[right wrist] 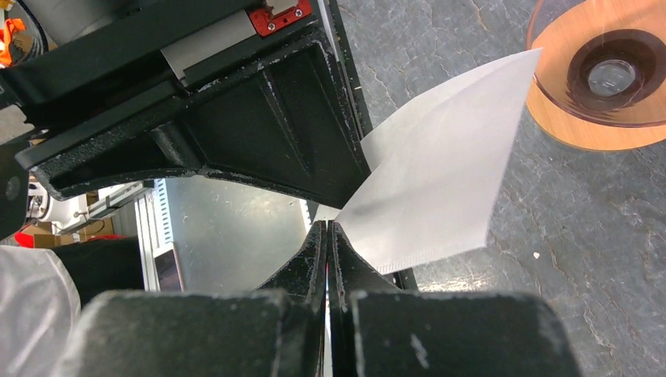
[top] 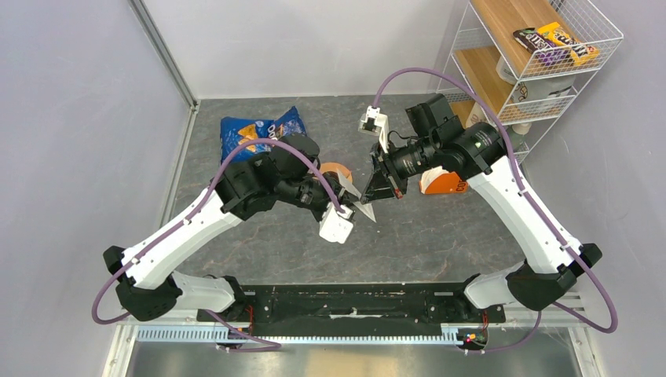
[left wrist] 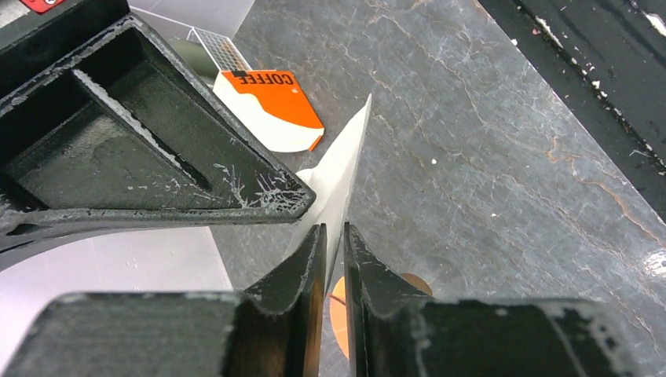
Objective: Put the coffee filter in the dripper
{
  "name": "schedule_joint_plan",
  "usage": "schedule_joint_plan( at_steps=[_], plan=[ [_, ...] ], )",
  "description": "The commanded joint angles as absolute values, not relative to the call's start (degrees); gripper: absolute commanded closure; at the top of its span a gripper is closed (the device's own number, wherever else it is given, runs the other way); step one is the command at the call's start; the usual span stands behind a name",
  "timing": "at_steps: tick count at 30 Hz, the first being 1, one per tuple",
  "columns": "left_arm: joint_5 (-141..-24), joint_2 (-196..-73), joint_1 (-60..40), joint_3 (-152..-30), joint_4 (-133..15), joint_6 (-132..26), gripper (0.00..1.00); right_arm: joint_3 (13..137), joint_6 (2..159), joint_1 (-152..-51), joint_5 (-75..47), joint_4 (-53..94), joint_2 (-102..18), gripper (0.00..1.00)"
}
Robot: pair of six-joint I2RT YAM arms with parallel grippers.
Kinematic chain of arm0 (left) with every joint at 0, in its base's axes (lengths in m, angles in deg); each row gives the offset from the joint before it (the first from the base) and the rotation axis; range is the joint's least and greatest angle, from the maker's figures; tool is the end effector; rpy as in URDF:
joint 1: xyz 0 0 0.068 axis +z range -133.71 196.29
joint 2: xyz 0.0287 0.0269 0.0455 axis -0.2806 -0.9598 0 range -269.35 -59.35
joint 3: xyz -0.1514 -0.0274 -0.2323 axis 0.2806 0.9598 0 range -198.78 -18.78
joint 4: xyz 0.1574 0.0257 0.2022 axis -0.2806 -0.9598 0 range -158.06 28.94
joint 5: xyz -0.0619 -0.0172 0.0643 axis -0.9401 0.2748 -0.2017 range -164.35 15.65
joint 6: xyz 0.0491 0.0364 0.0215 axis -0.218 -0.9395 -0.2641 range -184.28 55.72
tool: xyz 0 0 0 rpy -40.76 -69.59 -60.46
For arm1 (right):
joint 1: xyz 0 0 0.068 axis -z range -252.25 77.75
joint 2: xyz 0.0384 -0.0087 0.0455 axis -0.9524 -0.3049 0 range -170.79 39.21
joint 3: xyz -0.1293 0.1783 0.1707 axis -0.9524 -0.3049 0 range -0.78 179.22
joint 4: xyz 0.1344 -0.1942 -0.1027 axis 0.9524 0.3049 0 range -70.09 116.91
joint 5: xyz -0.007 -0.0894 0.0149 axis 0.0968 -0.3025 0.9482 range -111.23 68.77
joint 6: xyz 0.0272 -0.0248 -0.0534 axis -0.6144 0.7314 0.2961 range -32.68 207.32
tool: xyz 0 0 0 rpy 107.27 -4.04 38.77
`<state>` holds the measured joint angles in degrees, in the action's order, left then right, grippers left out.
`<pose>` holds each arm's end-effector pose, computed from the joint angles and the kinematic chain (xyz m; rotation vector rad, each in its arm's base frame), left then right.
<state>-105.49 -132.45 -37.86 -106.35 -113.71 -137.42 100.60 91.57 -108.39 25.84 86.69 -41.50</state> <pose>0.1263 -0.2194 0.4176 2.0440 0.6895 -0.4159 0.1847 0.1808 0.4429 -1.1944 2.0563 1.2402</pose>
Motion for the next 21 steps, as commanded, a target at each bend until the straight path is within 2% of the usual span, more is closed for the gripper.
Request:
schedule_joint_plan(
  at_steps=[1, 21],
  plan=[
    [-103.4, -132.3, -38.8, -106.9, -113.1, -139.7, 0.81, 101.3, 92.1, -108.2, 27.8, 86.9, -41.7, 1.0],
    [-100.9, -132.6, -39.3, -105.5, -114.9, -136.8, 0.67, 103.5, 93.0, -108.3, 26.9, 87.7, -41.7, 1.0]
  ],
)
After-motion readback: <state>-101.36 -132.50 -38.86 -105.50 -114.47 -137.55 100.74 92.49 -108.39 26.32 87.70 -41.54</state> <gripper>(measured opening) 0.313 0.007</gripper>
